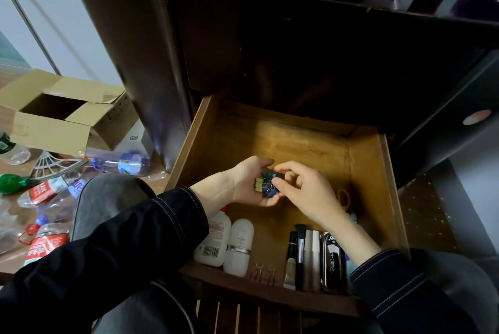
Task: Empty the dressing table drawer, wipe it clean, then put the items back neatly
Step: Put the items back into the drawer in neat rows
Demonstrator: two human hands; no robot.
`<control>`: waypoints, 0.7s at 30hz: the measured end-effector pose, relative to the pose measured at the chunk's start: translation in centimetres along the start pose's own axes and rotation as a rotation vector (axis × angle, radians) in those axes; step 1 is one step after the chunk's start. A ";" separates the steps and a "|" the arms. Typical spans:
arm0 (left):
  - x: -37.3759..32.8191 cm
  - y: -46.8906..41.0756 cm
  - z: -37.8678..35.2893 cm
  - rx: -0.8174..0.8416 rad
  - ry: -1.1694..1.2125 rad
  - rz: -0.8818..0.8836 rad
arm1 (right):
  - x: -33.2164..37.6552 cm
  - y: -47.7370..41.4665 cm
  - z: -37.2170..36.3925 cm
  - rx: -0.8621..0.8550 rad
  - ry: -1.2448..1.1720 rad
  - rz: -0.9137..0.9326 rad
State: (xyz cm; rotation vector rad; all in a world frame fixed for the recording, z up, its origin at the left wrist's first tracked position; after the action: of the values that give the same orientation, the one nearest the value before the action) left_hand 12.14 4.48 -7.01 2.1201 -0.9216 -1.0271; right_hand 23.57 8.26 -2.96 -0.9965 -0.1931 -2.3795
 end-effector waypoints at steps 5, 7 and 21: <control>0.2 -0.2 -0.3 0.041 -0.111 0.006 | 0.0 0.0 0.0 -0.024 -0.049 -0.005; 0.2 -0.3 -0.1 0.035 -0.103 0.007 | 0.1 -0.1 0.3 -0.036 -0.149 -0.017; -0.4 -0.9 1.0 -0.002 -0.075 -0.066 | -1.2 -0.1 1.1 -0.117 -0.158 -0.155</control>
State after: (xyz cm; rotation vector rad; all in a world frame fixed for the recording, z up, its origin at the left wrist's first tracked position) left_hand 11.41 5.14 -8.01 2.1355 -0.8905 -1.1470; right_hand 24.90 9.21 -2.95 -1.2683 -0.1975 -2.4750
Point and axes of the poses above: each hand's wrist, its own y-axis away from the middle knuckle, its own z-axis out of the back of the hand, x = y × z, the point moved 7 cm from there along -y, towards the middle knuckle, and after that the axes turned 1 degree about z, right-handed, at the moved point
